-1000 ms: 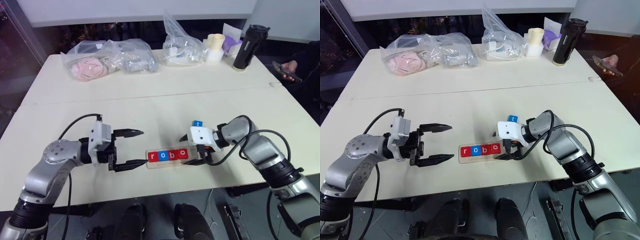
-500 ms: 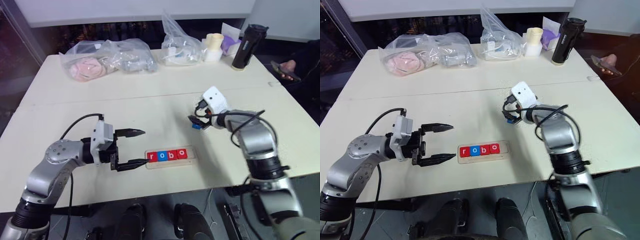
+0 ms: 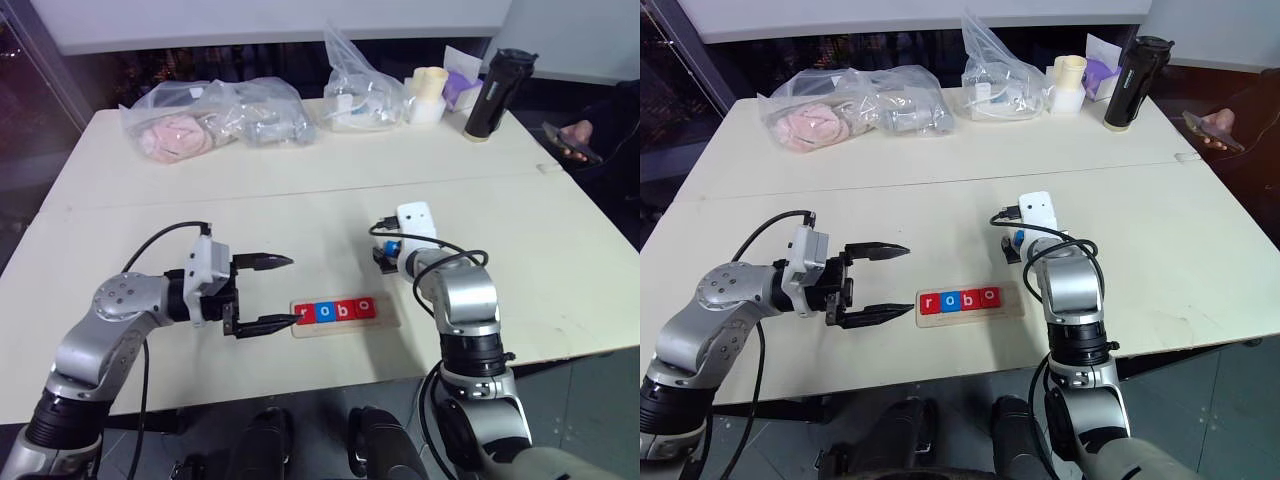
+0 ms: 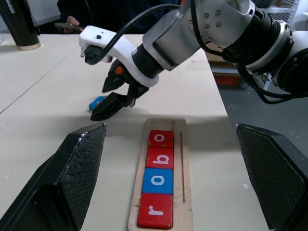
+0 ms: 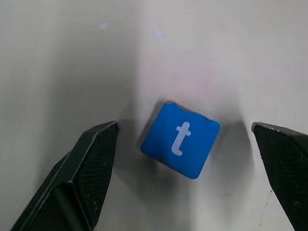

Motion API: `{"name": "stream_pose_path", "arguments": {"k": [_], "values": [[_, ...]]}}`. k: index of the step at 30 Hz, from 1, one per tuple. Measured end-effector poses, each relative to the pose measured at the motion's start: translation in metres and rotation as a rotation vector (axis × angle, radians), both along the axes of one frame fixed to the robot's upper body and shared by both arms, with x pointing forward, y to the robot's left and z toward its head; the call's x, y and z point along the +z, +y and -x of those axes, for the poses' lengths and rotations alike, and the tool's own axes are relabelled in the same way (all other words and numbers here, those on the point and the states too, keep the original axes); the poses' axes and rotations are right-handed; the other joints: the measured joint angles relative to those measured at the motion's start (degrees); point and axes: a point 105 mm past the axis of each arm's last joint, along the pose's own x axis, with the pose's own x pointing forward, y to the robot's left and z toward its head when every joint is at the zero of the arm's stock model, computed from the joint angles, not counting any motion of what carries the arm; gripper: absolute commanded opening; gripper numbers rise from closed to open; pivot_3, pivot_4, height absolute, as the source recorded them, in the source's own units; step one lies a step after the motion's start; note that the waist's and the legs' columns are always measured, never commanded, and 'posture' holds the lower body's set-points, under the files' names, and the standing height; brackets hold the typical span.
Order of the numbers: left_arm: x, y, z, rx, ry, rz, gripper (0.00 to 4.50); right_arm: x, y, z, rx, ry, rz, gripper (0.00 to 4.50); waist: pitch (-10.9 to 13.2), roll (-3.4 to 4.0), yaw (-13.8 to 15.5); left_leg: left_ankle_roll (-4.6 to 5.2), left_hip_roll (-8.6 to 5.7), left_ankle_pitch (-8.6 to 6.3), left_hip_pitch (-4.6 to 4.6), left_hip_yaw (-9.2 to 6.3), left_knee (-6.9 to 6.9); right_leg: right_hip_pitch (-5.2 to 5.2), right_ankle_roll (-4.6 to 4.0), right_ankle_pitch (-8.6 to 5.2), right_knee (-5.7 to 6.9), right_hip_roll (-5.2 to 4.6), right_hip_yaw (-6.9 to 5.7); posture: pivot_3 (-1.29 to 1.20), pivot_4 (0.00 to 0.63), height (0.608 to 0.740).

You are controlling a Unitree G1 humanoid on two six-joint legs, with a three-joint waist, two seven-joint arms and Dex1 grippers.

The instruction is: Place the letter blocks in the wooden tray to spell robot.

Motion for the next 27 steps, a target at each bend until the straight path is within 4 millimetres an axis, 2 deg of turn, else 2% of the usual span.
{"name": "stream_pose_path", "arguments": {"k": [1, 2, 3, 6, 7, 8, 11, 14, 16, 18, 20, 23, 27], "values": [[0.0, 0.0, 0.0, 0.001, 0.0, 0.0, 4.5, 0.0, 0.001, -0.001, -0.005, 0.004, -0.014, 4.47, 0.0, 0.0, -0.02, 0.0, 0.02, 0.0, 0.02, 0.0, 0.01, 0.01, -0.01, 0.0, 0.0, 0.02, 0.01, 0.0, 0.15, 0.74], [-0.001, 0.001, 0.0, 0.004, 0.003, 0.001, 4.5, -0.002, 0.002, -0.001, -0.014, 0.013, -0.044, 3.95, 0.0, 0.0, -0.04, 0.0, 0.03, 0.0, 0.05, 0.0, 0.01, 0.04, -0.08, -0.03, 0.0, 0.04, 0.01, 0.0, 0.15, 0.74], [-0.002, 0.001, 0.001, 0.006, 0.007, 0.001, 4.5, -0.002, 0.003, -0.002, -0.015, 0.02, -0.065, 3.64, 0.0, 0.0, -0.06, 0.0, 0.04, 0.0, 0.08, 0.0, 0.01, 0.06, -0.14, -0.05, 0.0, 0.05, 0.02, 0.0, 0.15, 0.74], [-0.004, 0.001, 0.002, 0.009, 0.012, 0.001, 4.5, -0.002, 0.001, -0.002, -0.038, 0.031, -0.093, 2.19, 0.0, 0.0, -0.08, 0.0, 0.1, 0.0, 0.1, 0.0, 0.0, 0.06, -0.17, -0.04, 0.0, 0.11, 0.02, 0.0, 0.15, 0.74], [-0.005, 0.002, 0.002, 0.012, 0.016, 0.002, 4.5, -0.002, 0.0, -0.002, -0.043, 0.032, -0.094, 1.54, 0.0, 0.0, -0.05, 0.0, 0.11, 0.0, 0.1, -0.01, -0.01, 0.06, -0.17, -0.04, 0.0, 0.12, 0.02, 0.0, 0.15, 0.74], [-0.006, 0.003, 0.003, 0.014, 0.021, 0.002, 4.5, -0.001, 0.0, -0.002, -0.043, 0.033, -0.098, 1.18, 0.0, 0.01, -0.05, 0.0, 0.11, 0.0, 0.1, -0.01, -0.03, 0.06, -0.17, -0.04, 0.0, 0.12, 0.02, 0.0, 0.15, 0.74], [-0.007, 0.003, 0.004, 0.012, 0.019, 0.004, 4.5, 0.001, -0.004, 0.003, -0.046, 0.054, -0.09, 1.16, 0.0, 0.01, 0.06, 0.0, 0.12, 0.0, 0.09, -0.01, -0.06, 0.04, -0.18, -0.05, 0.0, 0.12, 0.02, 0.0, 0.15, 0.74], [-0.007, 0.003, 0.005, 0.012, 0.017, 0.005, 4.5, 0.008, -0.024, 0.016, -0.051, 0.055, -0.044, 1.16, 0.01, 0.03, 0.27, 0.0, 0.1, 0.0, 0.01, -0.03, -0.05, 0.03, -0.18, -0.06, -0.08, 0.1, 0.02, 0.0, 0.15, 0.74], [-0.007, 0.003, 0.004, 0.013, 0.014, 0.005, 4.5, 0.019, -0.041, 0.032, -0.06, 0.036, -0.014, 1.16, 0.01, 0.02, 0.19, 0.0, 0.09, -0.01, -0.05, -0.03, -0.05, 0.0, -0.18, -0.06, -0.13, 0.07, 0.02, 0.0, 0.15, 0.74], [-0.007, 0.003, 0.004, 0.012, 0.012, 0.005, 4.5, 0.024, -0.049, 0.041, -0.066, 0.03, -0.009, 1.16, 0.01, 0.02, -0.03, 0.0, 0.09, -0.01, -0.04, -0.02, -0.06, 0.0, -0.18, -0.06, -0.14, 0.07, 0.02, 0.0, 0.15, 0.74], [-0.006, 0.002, 0.004, 0.007, 0.004, 0.009, 4.5, 0.018, -0.056, 0.058, -0.061, 0.033, 0.001, 1.16, -0.01, 0.0, 0.05, 0.0, 0.13, -0.01, -0.02, -0.1, -0.12, -0.01, -0.19, -0.08, -0.13, 0.13, -0.01, 0.0, 0.15, 0.74], [-0.007, 0.002, 0.004, 0.006, 0.008, 0.008, 4.5, -0.009, -0.06, 0.087, -0.047, 0.106, -0.013, 1.16, 0.0, 0.01, 0.14, 0.0, 0.17, -0.01, -0.04, -0.16, -0.18, -0.04, -0.19, -0.1, -0.13, 0.18, -0.04, 0.0, 0.15, 0.74], [-0.007, 0.002, 0.004, -0.004, 0.009, 0.005, 4.5, -0.016, -0.052, 0.102, -0.043, 0.101, -0.053, 1.16, -0.01, 0.01, -0.23, -0.01, 0.2, -0.01, 0.03, -0.11, -0.12, -0.02, -0.11, -0.15, -0.13, 0.18, 0.0, 0.0, 0.15, 0.74]]}}
